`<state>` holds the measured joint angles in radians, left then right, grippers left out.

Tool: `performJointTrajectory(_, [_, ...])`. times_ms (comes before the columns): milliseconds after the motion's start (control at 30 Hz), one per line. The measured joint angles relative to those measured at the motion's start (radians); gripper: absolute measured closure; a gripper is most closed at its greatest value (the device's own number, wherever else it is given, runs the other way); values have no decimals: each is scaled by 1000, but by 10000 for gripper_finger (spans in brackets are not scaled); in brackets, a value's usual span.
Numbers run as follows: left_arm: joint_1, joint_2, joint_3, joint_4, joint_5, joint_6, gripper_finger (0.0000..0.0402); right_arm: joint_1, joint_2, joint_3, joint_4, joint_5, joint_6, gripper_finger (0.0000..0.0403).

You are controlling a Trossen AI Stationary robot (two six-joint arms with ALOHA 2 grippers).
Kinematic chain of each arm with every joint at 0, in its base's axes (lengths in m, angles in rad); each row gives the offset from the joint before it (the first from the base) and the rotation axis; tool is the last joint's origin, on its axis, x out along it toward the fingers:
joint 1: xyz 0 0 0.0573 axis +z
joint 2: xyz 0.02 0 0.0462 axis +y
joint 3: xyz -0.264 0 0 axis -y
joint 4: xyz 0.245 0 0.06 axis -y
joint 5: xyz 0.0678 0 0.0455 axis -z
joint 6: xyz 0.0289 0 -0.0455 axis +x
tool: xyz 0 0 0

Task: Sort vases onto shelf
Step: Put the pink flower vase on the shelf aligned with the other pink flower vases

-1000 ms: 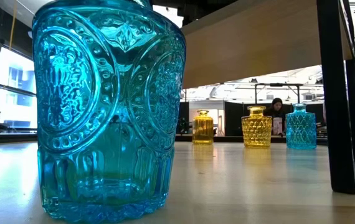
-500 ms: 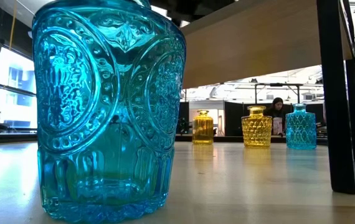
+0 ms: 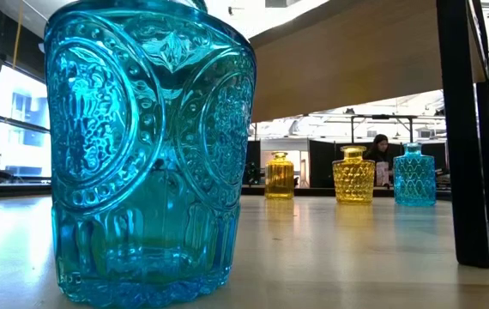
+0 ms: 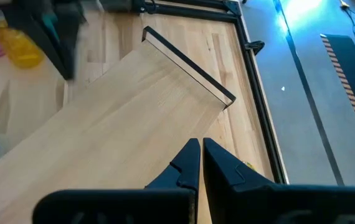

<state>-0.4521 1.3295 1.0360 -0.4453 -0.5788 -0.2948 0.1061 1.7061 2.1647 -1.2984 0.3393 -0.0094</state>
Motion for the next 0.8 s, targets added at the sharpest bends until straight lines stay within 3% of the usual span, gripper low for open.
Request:
performJointTrajectory(167, [-138, -139, -47, -117, 162, -122, 402, 6, 0, 0, -5, 32, 35, 403])
performJointTrajectory(267, [-226, -173, -51, -122, 302, -195, 402, 6, 0, 0, -5, 56, 36, 403])
performJointTrajectory(333, [-286, -178, -52, -119, 336, -263, 402, 5, 0, 0, -5, 81, 36, 403])
performJointTrajectory(433, [-368, -169, -52, -120, 334, -345, 402, -8, 0, 0, -8, 129, 37, 403])
performJointTrajectory(633, [-478, -103, -52, -125, 252, -469, 402, -67, 0, 0, -14, 131, 53, 403])
performJointTrajectory(800, [-536, -37, -52, -135, 258, -586, 402, -100, 0, 0, -14, 123, 54, 403])
